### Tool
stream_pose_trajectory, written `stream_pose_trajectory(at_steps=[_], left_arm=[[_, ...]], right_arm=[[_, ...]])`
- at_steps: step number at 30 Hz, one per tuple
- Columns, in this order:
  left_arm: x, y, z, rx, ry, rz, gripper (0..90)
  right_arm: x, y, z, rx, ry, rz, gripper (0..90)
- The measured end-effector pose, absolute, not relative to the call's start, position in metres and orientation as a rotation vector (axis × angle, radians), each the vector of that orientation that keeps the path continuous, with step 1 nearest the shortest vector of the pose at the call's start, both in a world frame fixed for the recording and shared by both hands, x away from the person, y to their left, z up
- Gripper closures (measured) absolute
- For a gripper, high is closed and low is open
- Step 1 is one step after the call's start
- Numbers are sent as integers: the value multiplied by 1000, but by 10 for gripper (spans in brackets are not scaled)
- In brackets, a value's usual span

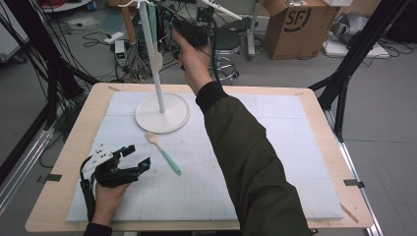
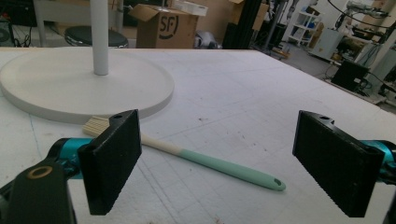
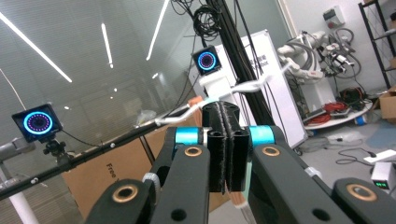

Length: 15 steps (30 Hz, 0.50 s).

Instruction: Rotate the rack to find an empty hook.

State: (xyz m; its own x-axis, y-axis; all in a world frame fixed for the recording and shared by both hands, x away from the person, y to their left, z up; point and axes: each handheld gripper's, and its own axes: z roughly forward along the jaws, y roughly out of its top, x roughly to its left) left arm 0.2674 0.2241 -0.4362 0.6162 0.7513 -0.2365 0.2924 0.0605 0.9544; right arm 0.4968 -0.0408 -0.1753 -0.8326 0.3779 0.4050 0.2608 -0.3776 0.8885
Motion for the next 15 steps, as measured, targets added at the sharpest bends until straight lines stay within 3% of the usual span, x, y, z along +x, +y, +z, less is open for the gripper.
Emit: stream_pose_trajectory(at_steps=[15], left_arm=[[266,224,-435,1518,911,440,162]], right_arm=[[502,-31,-171,881,1724,2402,899]])
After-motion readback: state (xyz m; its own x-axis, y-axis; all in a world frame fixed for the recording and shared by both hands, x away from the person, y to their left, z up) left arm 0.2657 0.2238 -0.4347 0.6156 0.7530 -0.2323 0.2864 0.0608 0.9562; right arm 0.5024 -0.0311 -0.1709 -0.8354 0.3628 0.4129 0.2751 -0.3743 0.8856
